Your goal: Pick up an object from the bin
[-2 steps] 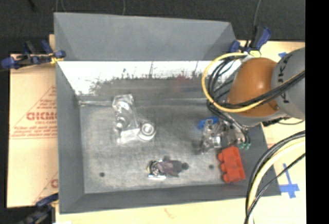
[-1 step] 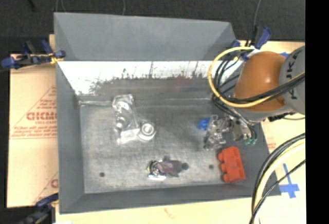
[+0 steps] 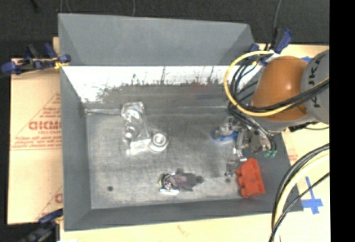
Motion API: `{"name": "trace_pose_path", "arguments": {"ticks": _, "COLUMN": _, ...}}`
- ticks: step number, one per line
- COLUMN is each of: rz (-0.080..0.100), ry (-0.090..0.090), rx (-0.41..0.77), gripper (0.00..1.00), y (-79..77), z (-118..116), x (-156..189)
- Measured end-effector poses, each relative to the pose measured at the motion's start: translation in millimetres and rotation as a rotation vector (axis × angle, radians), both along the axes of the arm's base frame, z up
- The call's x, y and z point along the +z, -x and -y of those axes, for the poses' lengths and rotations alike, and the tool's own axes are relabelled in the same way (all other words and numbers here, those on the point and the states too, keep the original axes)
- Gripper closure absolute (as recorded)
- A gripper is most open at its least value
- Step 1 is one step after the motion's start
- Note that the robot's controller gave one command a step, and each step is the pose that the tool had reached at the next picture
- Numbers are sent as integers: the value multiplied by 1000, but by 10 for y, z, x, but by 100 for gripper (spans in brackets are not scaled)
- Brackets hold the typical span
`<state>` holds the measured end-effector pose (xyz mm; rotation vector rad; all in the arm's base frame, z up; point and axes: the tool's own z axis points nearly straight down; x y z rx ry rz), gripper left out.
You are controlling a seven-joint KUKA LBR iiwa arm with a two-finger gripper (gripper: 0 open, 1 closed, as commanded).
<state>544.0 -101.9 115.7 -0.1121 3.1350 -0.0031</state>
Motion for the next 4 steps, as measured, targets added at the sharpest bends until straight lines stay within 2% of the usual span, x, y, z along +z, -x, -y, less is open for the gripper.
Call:
{"name": "trace_pose_path", "arguments": {"ticks": 1, "rz": -4, "ry": -2, "rx": 444, "gripper": 0, "y": 405, "z": -1142, "x": -2}}
{"name": "trace_pose_path", "arguments": {"ticks": 2, "rz": 8, "ry": 2, "rx": 595, "gripper": 0, "y": 507, "z": -1069, "x": -425}}
{"name": "trace_pose_path", "arguments": {"ticks": 3, "rz": 4, "ry": 3, "rx": 597, "gripper": 100, "y": 507, "z": -1059, "x": -415}}
{"name": "trace_pose_path", "arguments": {"ticks": 4, "rz": 6, "ry": 4, "rx": 688, "gripper": 100, "y": 430, "z": -1013, "x": 1235}}
